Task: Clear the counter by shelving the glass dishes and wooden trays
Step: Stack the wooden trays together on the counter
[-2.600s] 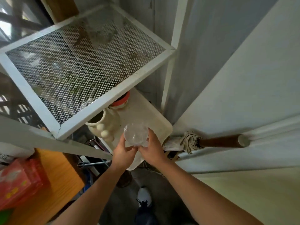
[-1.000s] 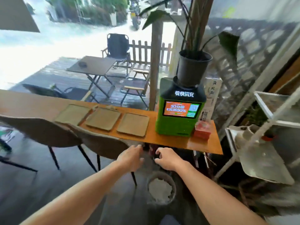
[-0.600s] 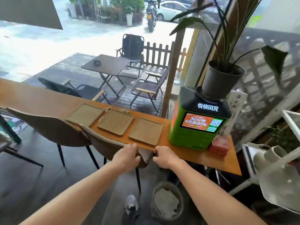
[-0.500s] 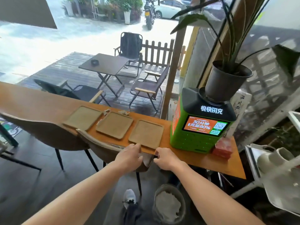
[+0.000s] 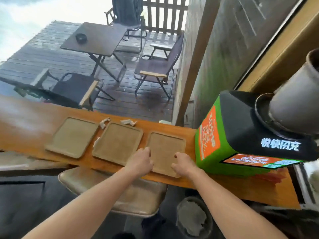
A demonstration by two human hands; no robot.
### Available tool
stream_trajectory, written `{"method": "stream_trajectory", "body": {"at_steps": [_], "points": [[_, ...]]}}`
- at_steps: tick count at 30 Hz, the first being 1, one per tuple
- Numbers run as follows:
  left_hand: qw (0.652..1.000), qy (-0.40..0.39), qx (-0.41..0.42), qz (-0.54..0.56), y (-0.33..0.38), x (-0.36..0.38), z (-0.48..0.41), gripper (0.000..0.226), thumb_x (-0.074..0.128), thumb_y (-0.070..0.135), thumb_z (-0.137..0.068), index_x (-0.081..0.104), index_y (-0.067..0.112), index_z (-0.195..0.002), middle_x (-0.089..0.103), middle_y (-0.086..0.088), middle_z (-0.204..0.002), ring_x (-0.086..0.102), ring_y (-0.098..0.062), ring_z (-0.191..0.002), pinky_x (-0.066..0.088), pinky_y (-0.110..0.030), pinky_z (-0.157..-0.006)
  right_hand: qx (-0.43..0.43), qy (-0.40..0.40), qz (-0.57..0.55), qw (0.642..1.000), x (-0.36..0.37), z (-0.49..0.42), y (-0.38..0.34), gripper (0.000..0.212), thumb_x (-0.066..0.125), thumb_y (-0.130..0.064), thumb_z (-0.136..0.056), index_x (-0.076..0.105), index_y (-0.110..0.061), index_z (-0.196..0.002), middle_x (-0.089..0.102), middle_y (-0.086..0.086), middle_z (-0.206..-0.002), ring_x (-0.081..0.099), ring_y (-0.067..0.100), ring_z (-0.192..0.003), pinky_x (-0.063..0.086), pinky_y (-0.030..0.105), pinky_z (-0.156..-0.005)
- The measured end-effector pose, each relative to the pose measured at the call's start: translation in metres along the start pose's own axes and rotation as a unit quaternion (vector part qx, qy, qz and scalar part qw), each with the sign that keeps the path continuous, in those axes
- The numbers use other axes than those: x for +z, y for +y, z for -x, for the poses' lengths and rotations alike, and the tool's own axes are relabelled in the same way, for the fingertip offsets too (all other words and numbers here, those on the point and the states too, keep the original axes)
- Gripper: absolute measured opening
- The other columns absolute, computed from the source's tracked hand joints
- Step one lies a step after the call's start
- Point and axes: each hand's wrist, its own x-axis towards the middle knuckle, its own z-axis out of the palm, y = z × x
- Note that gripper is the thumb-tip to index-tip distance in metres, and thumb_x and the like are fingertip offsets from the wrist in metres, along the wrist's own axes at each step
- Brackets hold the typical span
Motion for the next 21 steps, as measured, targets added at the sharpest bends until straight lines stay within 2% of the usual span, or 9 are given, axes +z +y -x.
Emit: {"method": "stream_trajectory", "body": {"at_steps": [3,6,8,11,15,18,21], "points": [[1.0,-0.005,-0.023,0.013,-0.006,0.003,-0.024,0.024,0.053,0.027,-0.093,0.053,0.017,-0.115,0.056,-0.006,-0.114,0.059,-0.027,-0.101,0.052,-0.041,-0.086,0.026,0.003,-0.001,1.0,0.003,-0.016,-0.001,0.049,0.058,-0.032,-0.092,0.047,-0.015,-0.137,0.053,0.01,-0.135,0.055,0.03,-0.12,0.05,0.038,-0.093],[0.998,-0.012,-0.052,0.02,-0.016,0.01,-0.042,0.031,0.054,0.029,-0.093,0.049,0.018,-0.122,0.055,-0.007,-0.12,0.058,-0.028,-0.105,0.053,-0.042,-0.085,0.052,0.0,-0.003,0.999,0.011,-0.03,0.0,0.051,0.057,-0.031,-0.092,0.042,-0.015,-0.138,0.049,0.011,-0.138,0.052,0.032,-0.123,0.048,0.041,-0.097],[0.997,-0.017,-0.07,0.022,-0.023,0.015,-0.051,0.038,0.054,0.03,-0.094,0.046,0.017,-0.128,0.054,-0.008,-0.125,0.057,-0.03,-0.109,0.053,-0.044,-0.087,0.077,0.021,-0.013,0.997,0.016,-0.037,0.001,0.053,0.058,-0.03,-0.09,0.04,-0.013,-0.137,0.047,0.012,-0.137,0.051,0.034,-0.124,0.046,0.041,-0.098],[0.995,-0.037,-0.08,0.047,-0.03,0.023,-0.062,0.041,0.054,0.028,-0.094,0.042,0.013,-0.13,0.049,-0.013,-0.131,0.054,-0.033,-0.115,0.05,-0.045,-0.093,0.131,0.065,-0.034,0.989,0.021,-0.044,0.005,0.068,0.061,-0.031,-0.089,0.029,-0.011,-0.146,0.04,0.013,-0.138,0.045,0.036,-0.126,0.041,0.042,-0.101],[0.989,-0.065,-0.115,0.068,-0.033,0.032,-0.073,0.046,0.055,0.03,-0.095,0.04,0.009,-0.132,0.045,-0.016,-0.136,0.05,-0.035,-0.122,0.046,-0.046,-0.102,0.204,0.054,-0.117,0.971,0.036,-0.051,0.008,0.079,0.064,-0.035,-0.09,0.025,-0.003,-0.15,0.03,0.017,-0.148,0.036,0.04,-0.135,0.034,0.041,-0.109],[0.983,-0.054,-0.141,0.104,-0.031,0.035,-0.079,0.05,0.058,0.03,-0.093,0.04,0.007,-0.134,0.045,-0.018,-0.137,0.048,-0.035,-0.124,0.045,-0.047,-0.104,0.237,0.074,-0.184,0.951,0.046,-0.053,0.009,0.073,0.063,-0.034,-0.091,0.031,-0.002,-0.148,0.028,0.018,-0.151,0.035,0.039,-0.136,0.034,0.043,-0.11],[0.97,-0.04,-0.177,0.163,-0.028,0.038,-0.083,0.057,0.061,0.031,-0.091,0.039,0.006,-0.137,0.044,-0.019,-0.138,0.047,-0.036,-0.126,0.045,-0.049,-0.105,0.269,0.121,-0.289,0.911,0.05,-0.054,0.008,0.068,0.064,-0.032,-0.091,0.036,-0.001,-0.146,0.03,0.017,-0.151,0.038,0.035,-0.135,0.035,0.041,-0.109]]}}
